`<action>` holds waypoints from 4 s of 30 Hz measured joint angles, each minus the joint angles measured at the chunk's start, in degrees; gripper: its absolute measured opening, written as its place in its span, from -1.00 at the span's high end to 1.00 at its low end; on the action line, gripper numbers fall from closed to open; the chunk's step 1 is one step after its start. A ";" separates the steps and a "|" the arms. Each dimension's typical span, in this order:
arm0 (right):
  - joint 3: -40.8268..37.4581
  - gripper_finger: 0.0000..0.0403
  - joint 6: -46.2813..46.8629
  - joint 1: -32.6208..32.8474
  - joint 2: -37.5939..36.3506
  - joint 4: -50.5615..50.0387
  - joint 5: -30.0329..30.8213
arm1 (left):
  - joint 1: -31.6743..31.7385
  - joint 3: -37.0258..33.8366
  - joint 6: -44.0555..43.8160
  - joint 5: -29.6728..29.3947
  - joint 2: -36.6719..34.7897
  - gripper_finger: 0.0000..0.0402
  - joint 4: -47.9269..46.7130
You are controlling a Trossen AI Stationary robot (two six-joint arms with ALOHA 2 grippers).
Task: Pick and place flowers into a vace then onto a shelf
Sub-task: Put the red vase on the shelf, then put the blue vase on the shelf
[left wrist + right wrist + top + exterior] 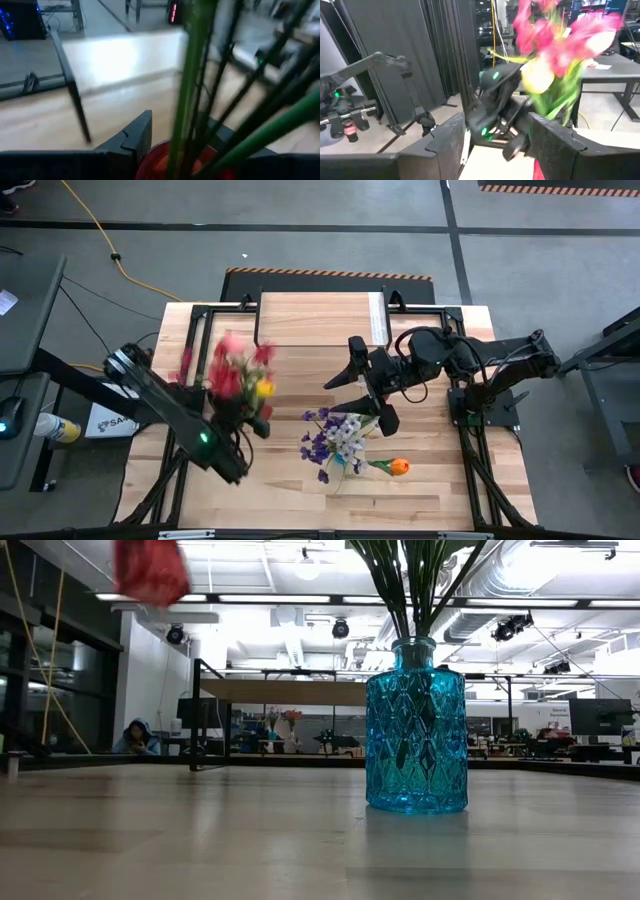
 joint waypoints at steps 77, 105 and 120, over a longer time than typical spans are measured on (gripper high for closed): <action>0.02 0.03 -21.99 -6.29 -22.21 -25.25 18.20 | 58.00 9.03 57.22 11.53 11.92 -0.14 42.07; 0.02 0.04 -22.71 -6.29 -22.21 -25.25 18.85 | 57.97 8.99 57.19 12.95 11.98 -0.66 40.58; 0.02 0.08 -22.25 -6.29 -22.21 -25.25 18.84 | 57.95 9.01 57.05 12.20 11.92 -0.87 40.65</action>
